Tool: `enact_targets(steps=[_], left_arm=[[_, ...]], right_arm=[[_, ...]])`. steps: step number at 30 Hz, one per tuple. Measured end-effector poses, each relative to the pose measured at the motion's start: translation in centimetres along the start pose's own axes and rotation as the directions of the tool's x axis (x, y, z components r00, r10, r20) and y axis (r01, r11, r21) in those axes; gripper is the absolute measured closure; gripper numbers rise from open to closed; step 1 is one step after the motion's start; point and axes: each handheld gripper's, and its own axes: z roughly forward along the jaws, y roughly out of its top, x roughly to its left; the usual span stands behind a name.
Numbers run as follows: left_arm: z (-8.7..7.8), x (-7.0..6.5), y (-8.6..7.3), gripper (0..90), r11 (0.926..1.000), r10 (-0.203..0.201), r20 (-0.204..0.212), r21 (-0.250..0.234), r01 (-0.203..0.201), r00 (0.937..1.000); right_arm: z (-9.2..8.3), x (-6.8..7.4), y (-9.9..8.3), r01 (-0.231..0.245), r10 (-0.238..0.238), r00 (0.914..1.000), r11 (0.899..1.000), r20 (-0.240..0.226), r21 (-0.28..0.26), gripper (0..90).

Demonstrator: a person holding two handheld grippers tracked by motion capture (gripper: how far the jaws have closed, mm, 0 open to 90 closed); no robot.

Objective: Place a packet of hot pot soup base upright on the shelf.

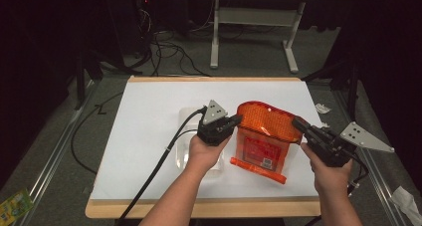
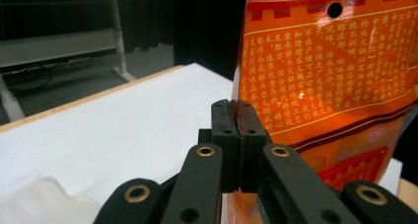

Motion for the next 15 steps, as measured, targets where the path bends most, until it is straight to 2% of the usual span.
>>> enact_targets(steps=[3, 6, 7, 8, 9, 10, 11, 15], left_arm=[[0.2, -0.2, -0.5, 89.8, 0.9998, 0.016, 0.0, 0.013, -0.016, 0.9999], [0.3, -0.5, -0.7, 89.8, 0.9996, 0.025, 0.009, 0.01, -0.025, 0.9996], [0.4, -0.6, -0.7, 89.8, 0.9996, 0.027, 0.01, 0.01, -0.027, 0.9996], [0.5, -0.7, -0.6, 89.7, 0.9995, 0.029, 0.013, 0.011, -0.029, 0.9995], [0.5, -0.8, -0.6, 89.7, 0.9994, 0.033, 0.015, 0.012, -0.033, 0.9994], [0.6, -0.9, -0.6, 89.7, 0.9991, 0.039, 0.017, 0.015, -0.039, 0.9991], [0.6, -0.9, -0.6, 89.7, 0.9991, 0.039, 0.017, 0.015, -0.039, 0.9991], [0.6, -1.0, -0.6, 89.5, 0.9989, 0.043, 0.019, 0.018, -0.043, 0.9989]], right_arm=[[-0.1, -0.2, -0.7, 0.005, -0.006, 0.9998, 0.999, 0.019, 0.031, 89.3], [-0.5, -0.6, -1.3, -0.018, 0.017, 0.9996, 0.999, 0.021, 0.051, 83.9], [-0.7, -0.8, -1.4, -0.024, 0.023, 0.9995, 0.998, 0.023, 0.061, 79.7], [-0.8, -1.1, -1.6, -0.042, 0.041, 0.999, 0.996, 0.016, 0.078, 67.6], [-0.8, -1.1, -1.6, -0.042, 0.041, 0.999, 0.996, 0.016, 0.078, 67.6], [-0.9, -1.4, -2.0, -0.064, 0.064, 0.9979, 0.992, 0.003, 0.108, 55.5], [-0.9, -1.4, -2.0, -0.064, 0.064, 0.9979, 0.992, 0.003, 0.108, 55.5], [-0.8, -1.8, -3.4, -0.067, 0.071, 0.9974, 0.983, -0.015, 0.169, 39.1]])
